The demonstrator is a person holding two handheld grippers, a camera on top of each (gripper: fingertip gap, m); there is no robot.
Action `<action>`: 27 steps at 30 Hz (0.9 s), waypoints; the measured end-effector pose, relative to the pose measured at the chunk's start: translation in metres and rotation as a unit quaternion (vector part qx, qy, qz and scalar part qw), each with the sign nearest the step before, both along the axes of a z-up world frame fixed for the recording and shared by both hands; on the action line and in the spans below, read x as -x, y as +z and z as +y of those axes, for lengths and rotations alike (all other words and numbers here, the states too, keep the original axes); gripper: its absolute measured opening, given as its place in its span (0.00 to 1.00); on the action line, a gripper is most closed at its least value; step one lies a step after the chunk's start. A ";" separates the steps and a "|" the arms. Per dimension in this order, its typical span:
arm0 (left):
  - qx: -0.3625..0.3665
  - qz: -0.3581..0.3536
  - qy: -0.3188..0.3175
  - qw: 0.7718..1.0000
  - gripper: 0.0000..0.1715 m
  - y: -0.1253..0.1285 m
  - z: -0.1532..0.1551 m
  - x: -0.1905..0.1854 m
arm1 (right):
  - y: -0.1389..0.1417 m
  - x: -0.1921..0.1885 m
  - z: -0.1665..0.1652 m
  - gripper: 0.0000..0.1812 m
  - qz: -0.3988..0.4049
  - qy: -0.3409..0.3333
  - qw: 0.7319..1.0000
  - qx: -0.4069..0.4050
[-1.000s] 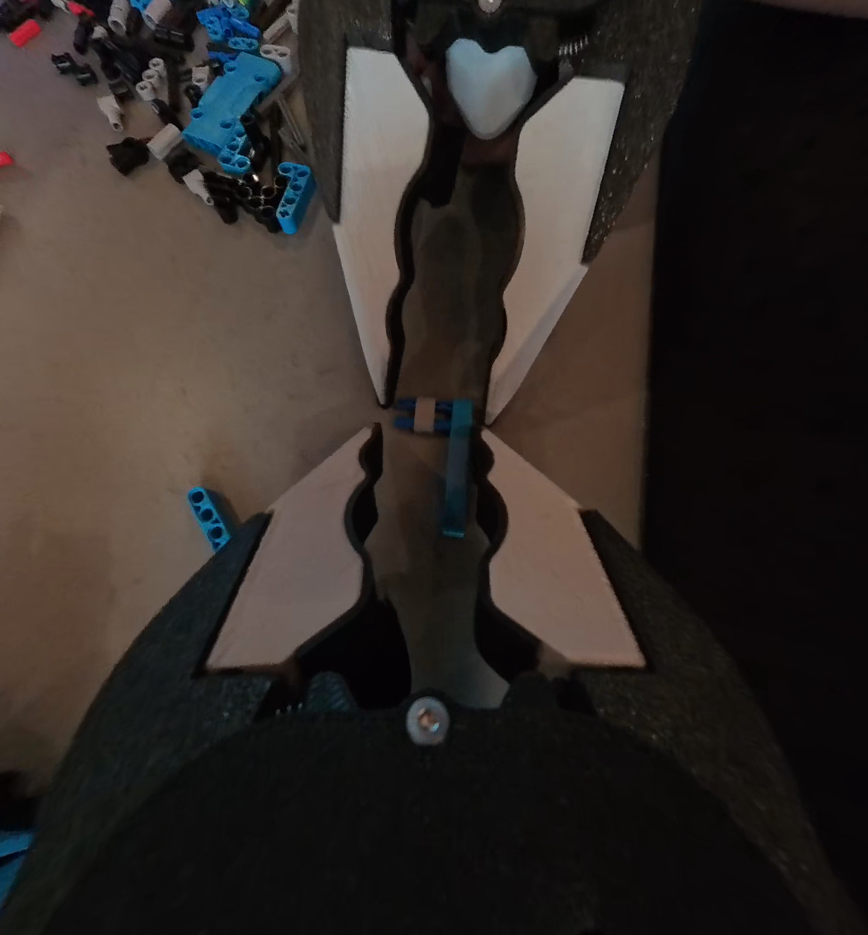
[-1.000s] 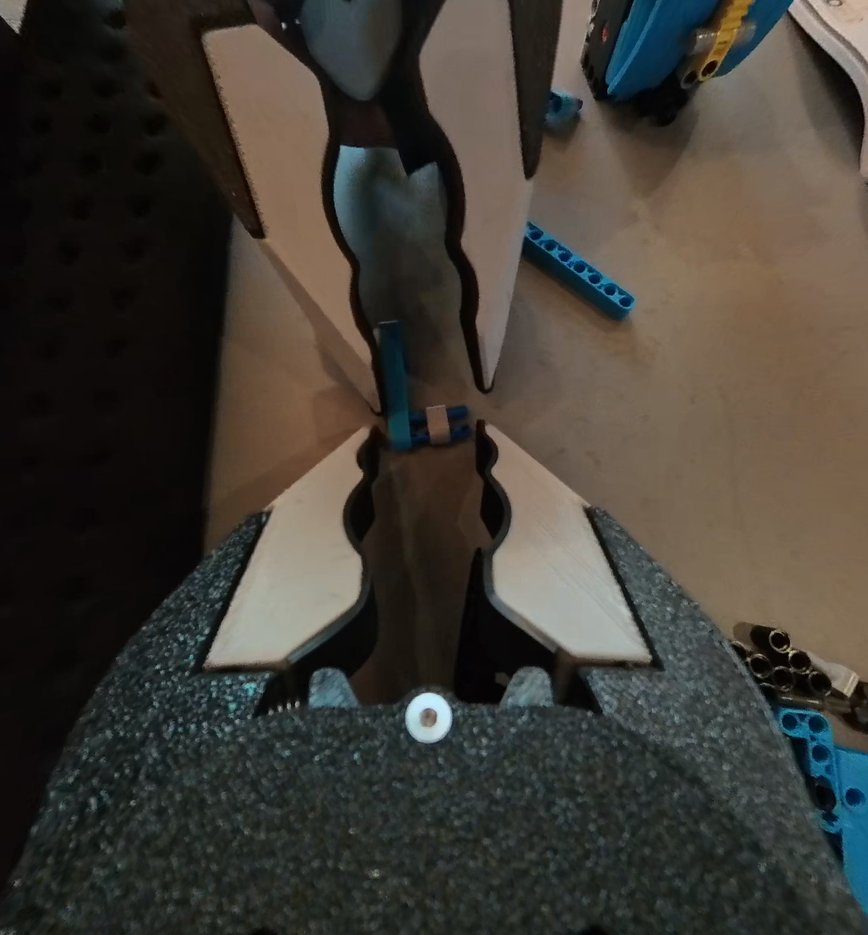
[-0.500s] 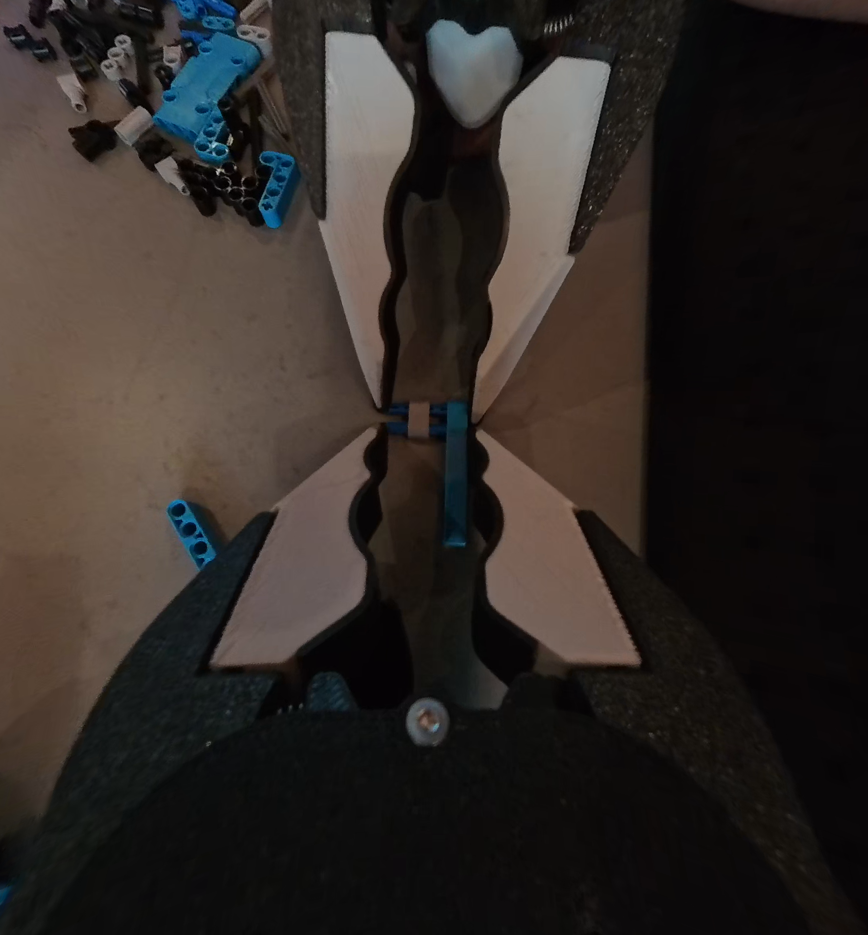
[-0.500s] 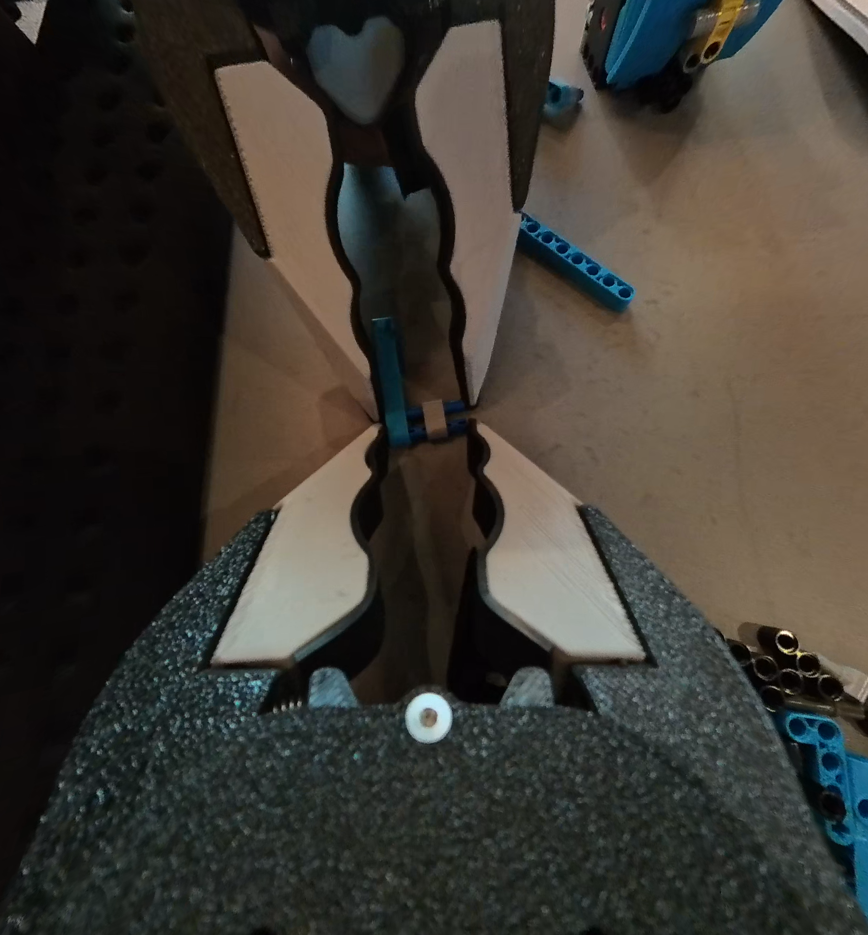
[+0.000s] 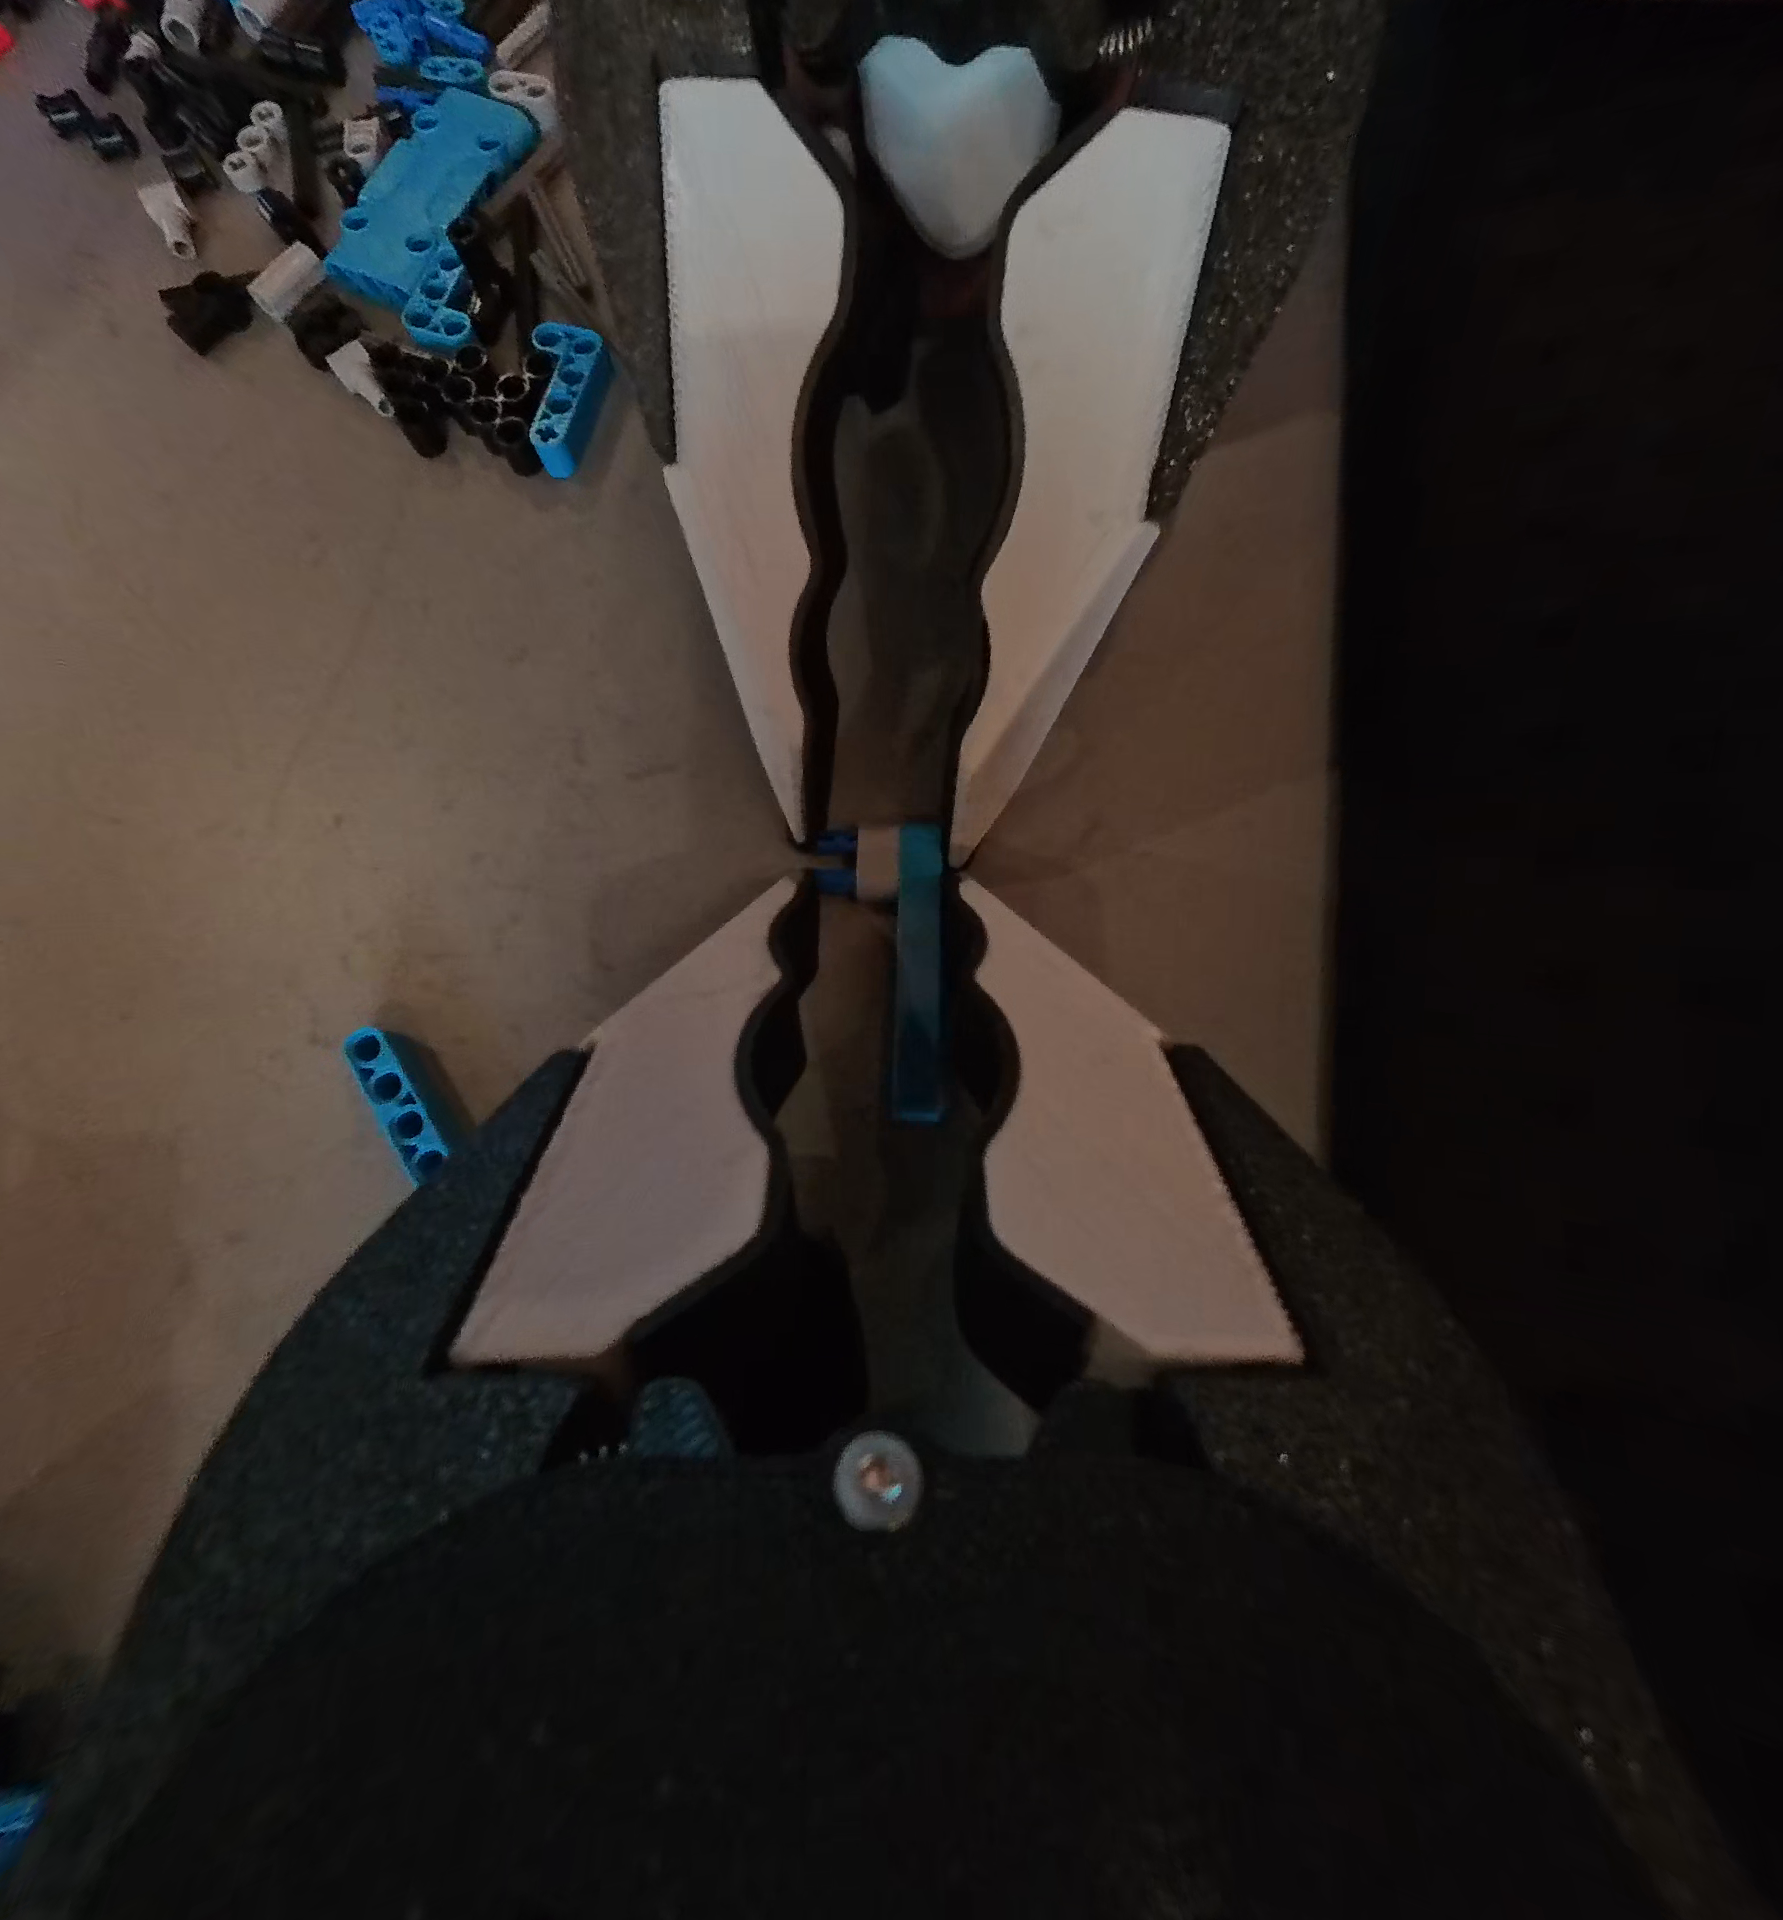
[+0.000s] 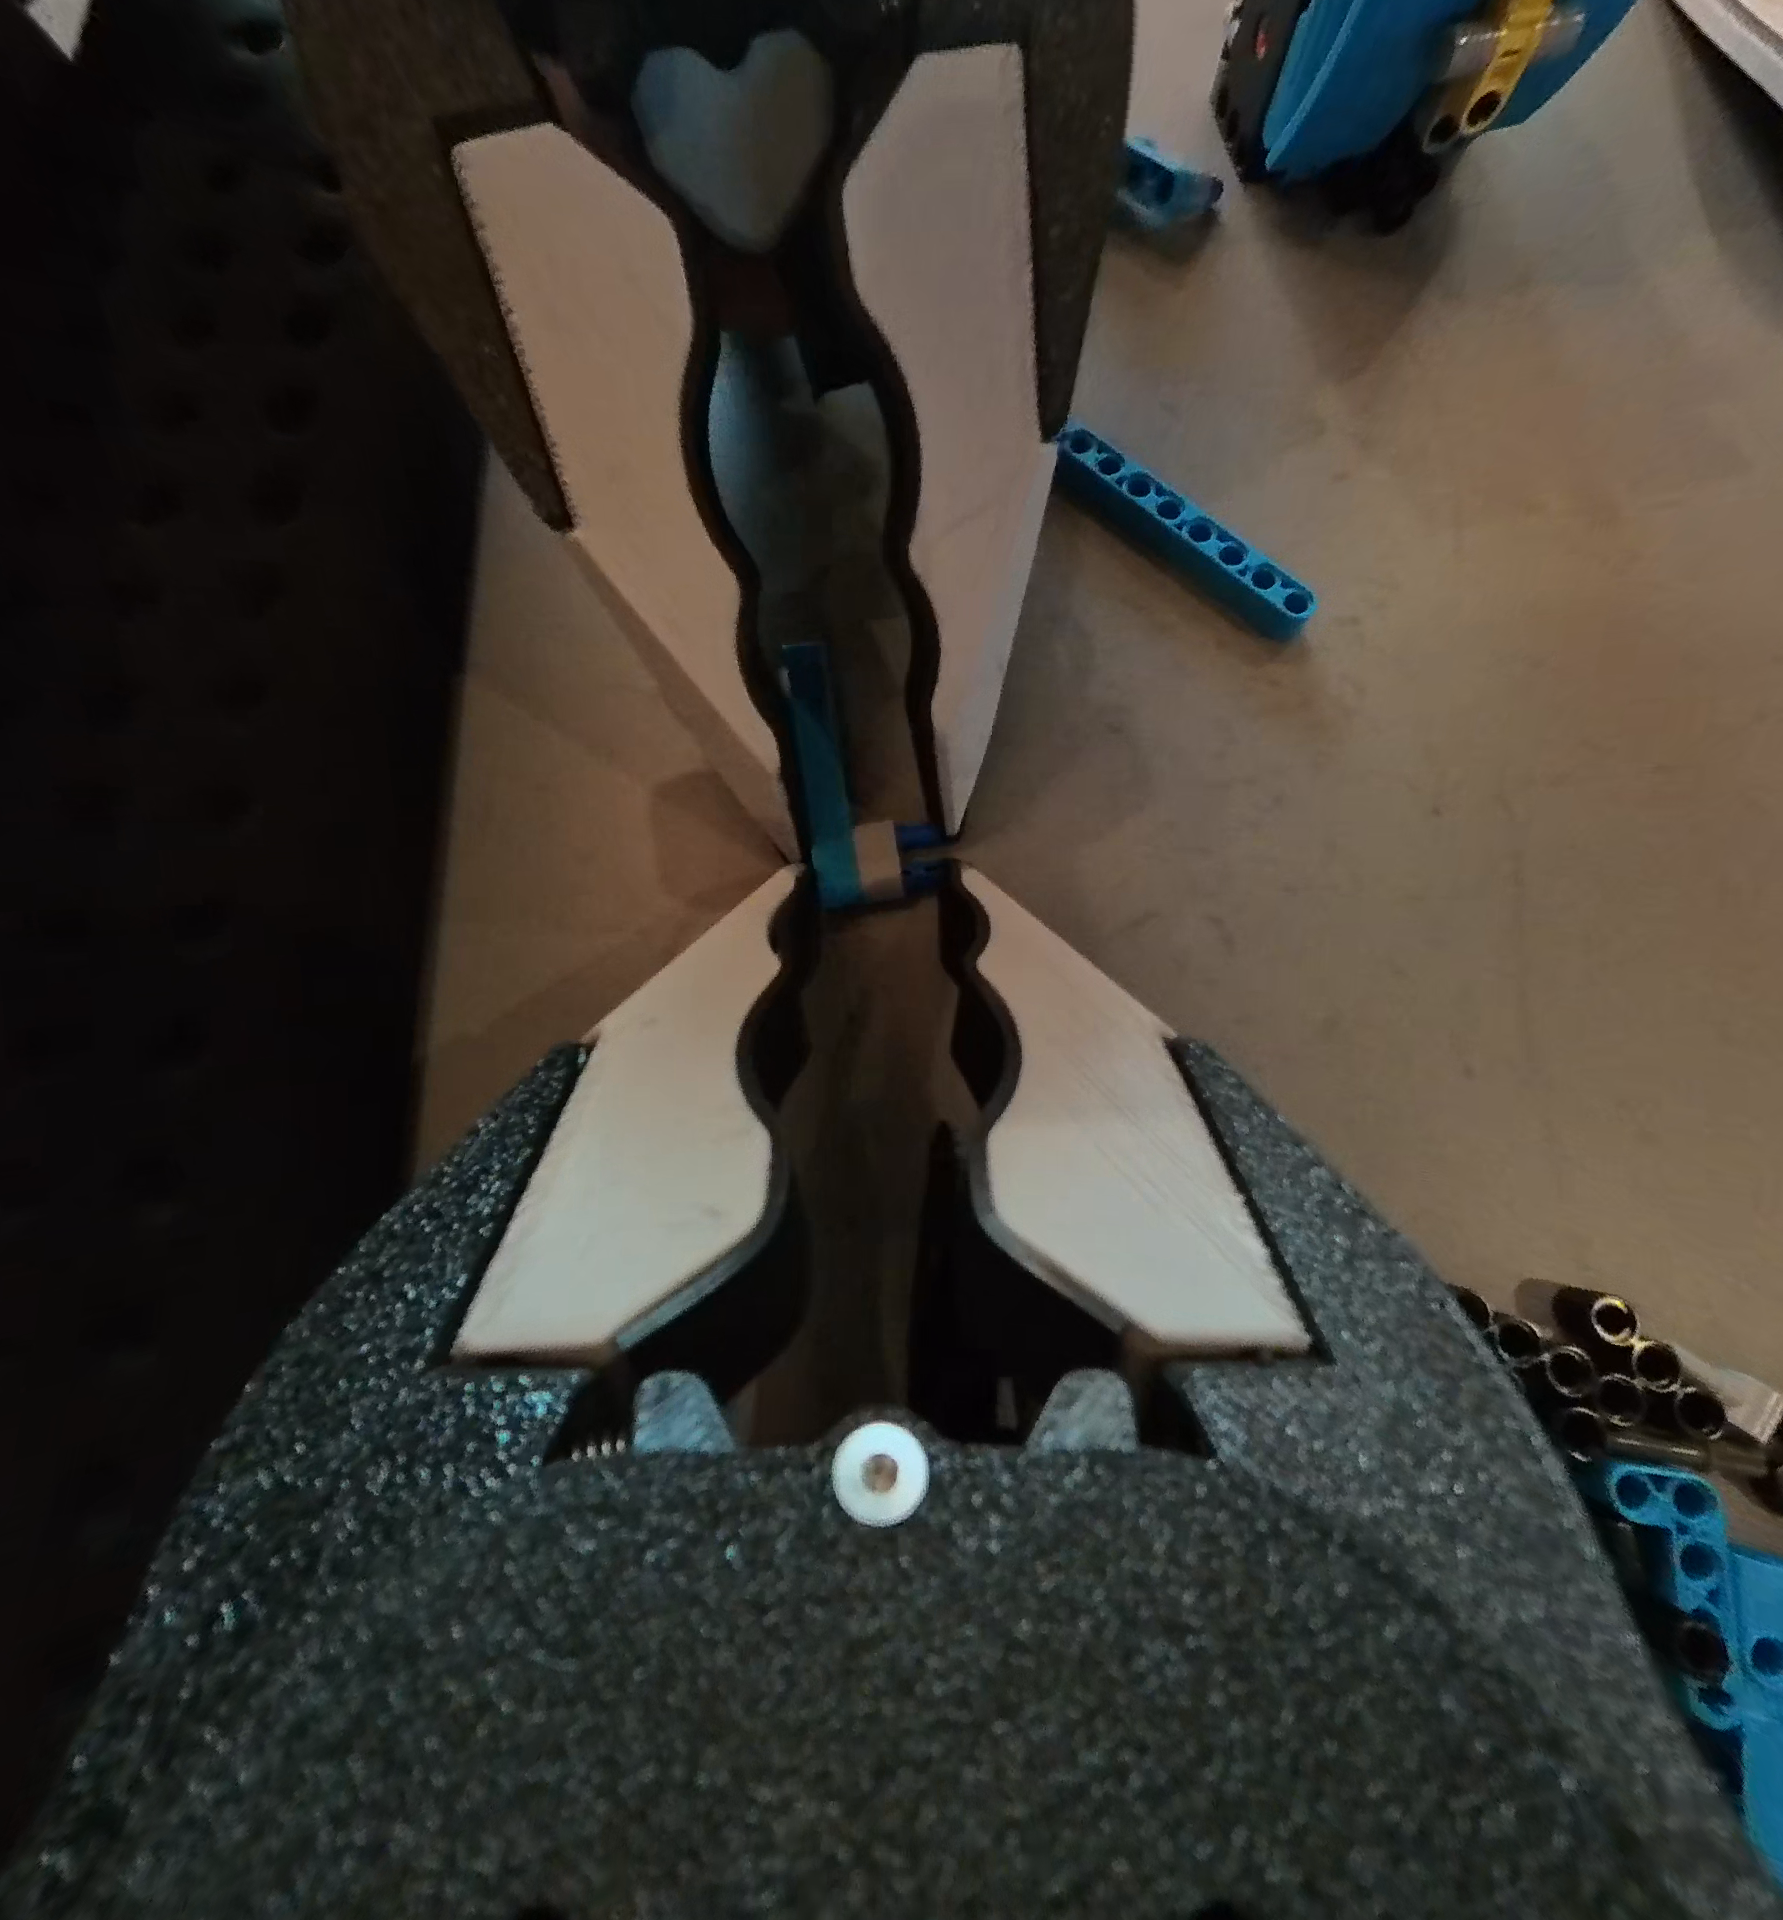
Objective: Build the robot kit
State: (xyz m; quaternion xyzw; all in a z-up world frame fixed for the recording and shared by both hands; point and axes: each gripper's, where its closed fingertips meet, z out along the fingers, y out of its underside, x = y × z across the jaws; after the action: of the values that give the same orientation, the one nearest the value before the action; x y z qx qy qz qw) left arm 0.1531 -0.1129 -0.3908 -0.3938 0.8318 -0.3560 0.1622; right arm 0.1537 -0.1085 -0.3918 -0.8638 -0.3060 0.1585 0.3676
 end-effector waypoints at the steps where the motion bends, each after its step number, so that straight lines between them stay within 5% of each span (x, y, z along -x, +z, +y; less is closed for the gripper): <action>1: 0.002 0.002 0.005 1.000 0.13 0.000 0.000 0.000 | 0.000 0.000 0.000 0.14 0.002 0.001 1.000 0.001; 5: 0.007 0.001 0.028 1.000 0.14 0.001 0.000 0.000 | 0.001 0.000 0.001 0.14 0.011 -0.008 1.000 0.004; 7: 0.015 0.003 0.043 0.999 0.22 0.003 0.001 0.004 | 0.004 0.000 0.001 0.21 0.006 -0.009 1.000 0.001; 17: 0.023 -0.015 0.143 0.989 0.19 0.017 0.033 0.029 | 0.003 -0.012 0.003 0.19 -0.053 -0.057 0.997 -0.012; 27: 0.013 0.000 0.124 0.992 0.14 0.003 0.017 0.019 | 0.014 -0.015 0.002 0.17 -0.019 -0.113 0.993 -0.010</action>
State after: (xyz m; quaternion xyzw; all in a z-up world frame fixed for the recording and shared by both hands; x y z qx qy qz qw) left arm 0.1342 -0.0958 -0.3876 -0.4961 0.7716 -0.3444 0.1999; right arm 0.1683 -0.1065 -0.3774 -0.8917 -0.2150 0.0968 0.3863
